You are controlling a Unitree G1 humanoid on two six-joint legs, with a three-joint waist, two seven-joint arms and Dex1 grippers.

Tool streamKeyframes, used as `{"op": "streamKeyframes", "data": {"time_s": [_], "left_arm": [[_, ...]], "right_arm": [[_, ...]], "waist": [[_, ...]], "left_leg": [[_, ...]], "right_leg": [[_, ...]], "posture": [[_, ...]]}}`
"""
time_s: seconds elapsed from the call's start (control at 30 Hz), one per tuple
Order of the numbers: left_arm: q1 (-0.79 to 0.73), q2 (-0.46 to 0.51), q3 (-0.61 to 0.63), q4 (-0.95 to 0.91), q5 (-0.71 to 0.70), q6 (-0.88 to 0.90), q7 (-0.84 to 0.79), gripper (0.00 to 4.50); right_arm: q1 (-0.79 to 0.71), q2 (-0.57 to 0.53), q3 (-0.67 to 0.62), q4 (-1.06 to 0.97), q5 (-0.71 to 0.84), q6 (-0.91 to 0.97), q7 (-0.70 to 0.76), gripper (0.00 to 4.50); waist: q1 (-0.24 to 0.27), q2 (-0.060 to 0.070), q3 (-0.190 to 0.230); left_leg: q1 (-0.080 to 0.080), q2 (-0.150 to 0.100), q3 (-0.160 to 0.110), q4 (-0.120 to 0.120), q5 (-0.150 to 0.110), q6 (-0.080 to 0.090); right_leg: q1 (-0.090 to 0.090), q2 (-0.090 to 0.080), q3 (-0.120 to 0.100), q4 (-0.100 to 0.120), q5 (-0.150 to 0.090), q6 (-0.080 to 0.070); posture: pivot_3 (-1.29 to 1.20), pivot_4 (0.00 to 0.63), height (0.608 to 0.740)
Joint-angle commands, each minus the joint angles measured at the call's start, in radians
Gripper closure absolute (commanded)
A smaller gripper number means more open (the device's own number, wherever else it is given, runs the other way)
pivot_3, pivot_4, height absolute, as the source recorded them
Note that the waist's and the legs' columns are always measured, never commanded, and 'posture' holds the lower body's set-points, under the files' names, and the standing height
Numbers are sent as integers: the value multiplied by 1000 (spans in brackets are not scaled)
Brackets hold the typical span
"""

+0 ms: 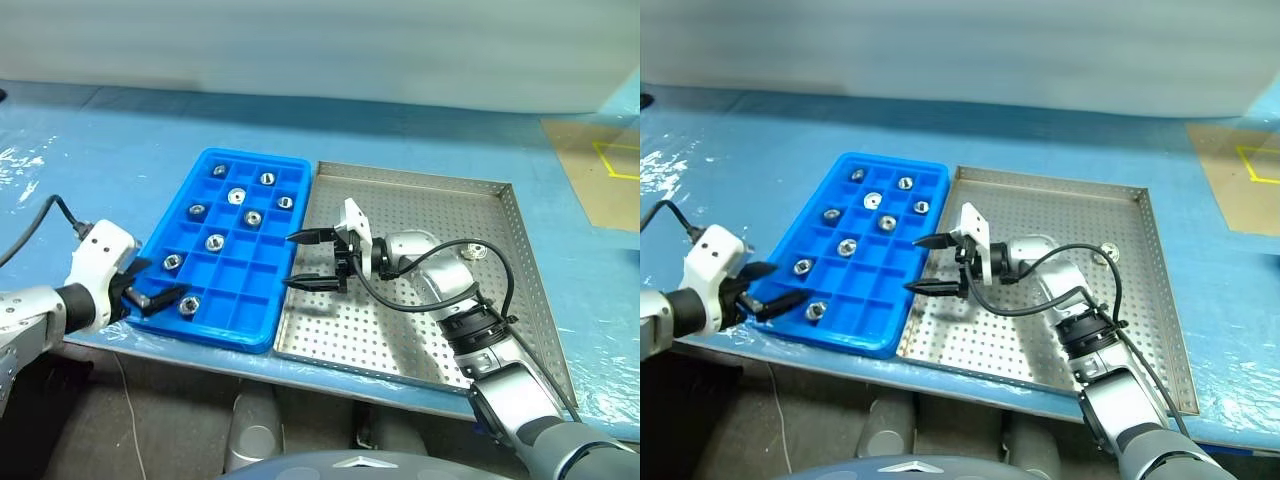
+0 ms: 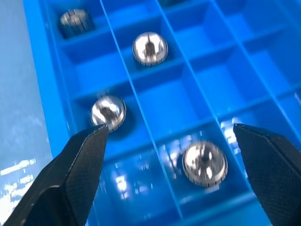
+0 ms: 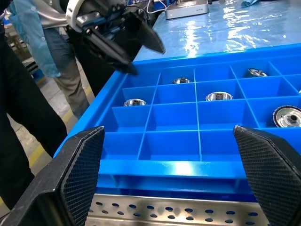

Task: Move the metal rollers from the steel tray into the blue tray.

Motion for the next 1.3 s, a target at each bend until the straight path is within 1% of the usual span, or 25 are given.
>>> {"op": "streamKeyframes", "data": {"time_s": [0.03, 0.07, 0.17, 0.23, 0.3, 0.5, 0.6, 0.73, 0.87, 1.13, 1.3], "left_arm": [[-76, -26, -39, 43, 3, -40, 22, 16], [-87, -33, -45, 47, -1, -43, 22, 16], [-107, -88, -67, 98, 6, -138, -1, 16], [-76, -86, -148, 119, 66, -258, -60, 16], [-85, -116, -216, 155, 109, -345, -70, 16], [-168, -248, -304, 261, 166, -554, -71, 16], [-221, -321, -313, 311, 170, -641, -64, 16], [-272, -362, -327, 357, 167, -679, -80, 16], [-329, -396, -368, 420, 170, -705, -117, 16], [-412, -469, -439, 550, 175, -774, -209, 16], [-458, -499, -485, 616, 194, -815, -260, 16]], "right_arm": [[3, -11, -29, -57, 8, 0, -24, 0], [7, -14, -32, -61, 10, 1, -28, 0], [29, -27, -46, -93, 15, 12, -58, 0], [45, -35, -54, -116, 18, 21, -76, 0], [58, -42, -63, -138, 17, 27, -94, 0], [83, -59, -90, -179, 20, 35, -141, 0], [105, -69, -107, -211, 23, 44, -168, 0], [125, -76, -122, -241, 30, 59, -195, 0], [145, -85, -156, -276, 45, 88, -237, 0], [183, -153, -238, -325, 43, 146, -326, 0], [232, -202, -250, -336, 3, 191, -397, 0]], "waist": [[-1, 0, 0], [-1, 0, 0], [-5, 0, -1], [-9, 0, -1], [-11, 0, -1], [-26, 0, -1], [-36, 0, -1], [-60, -1, -1], [-82, -1, -1], [-103, -1, -1], [-115, -1, -1]], "left_leg": [[0, 0, 0, 0, 0, 0], [1, 0, 0, 1, 1, -1], [1, -1, 0, 2, 1, -2], [1, 0, 0, 3, 1, -2], [1, 0, 0, 2, 1, -2], [1, 0, 0, 4, 2, -3], [2, -1, 1, 4, 3, -4], [2, 0, 1, 3, 3, -4], [3, -1, 1, 3, 3, -4], [3, -1, 2, 3, 3, -4], [4, -1, 3, 3, 3, -4]], "right_leg": [[0, 0, 0, 1, 0, 0], [0, 0, 1, 2, 0, 0], [0, 0, 1, 3, 0, 0], [0, 0, 1, 4, 0, 0], [0, 0, 1, 4, 0, 0], [0, 0, 2, 6, 0, 0], [0, 0, 3, 6, 0, 0], [0, 0, 3, 7, 0, 0], [0, 0, 3, 7, 0, 0], [0, 0, 5, 6, 0, 0], [0, 0, 6, 6, 0, 0]], "posture": [[377, 150, 740], [345, 150, 740], [315, 150, 740], [302, 150, 740], [274, 150, 740], [203, 150, 740], [164, 150, 740], [119, 150, 740], [80, 150, 740], [-9, 150, 740], [-52, 150, 740]]}}
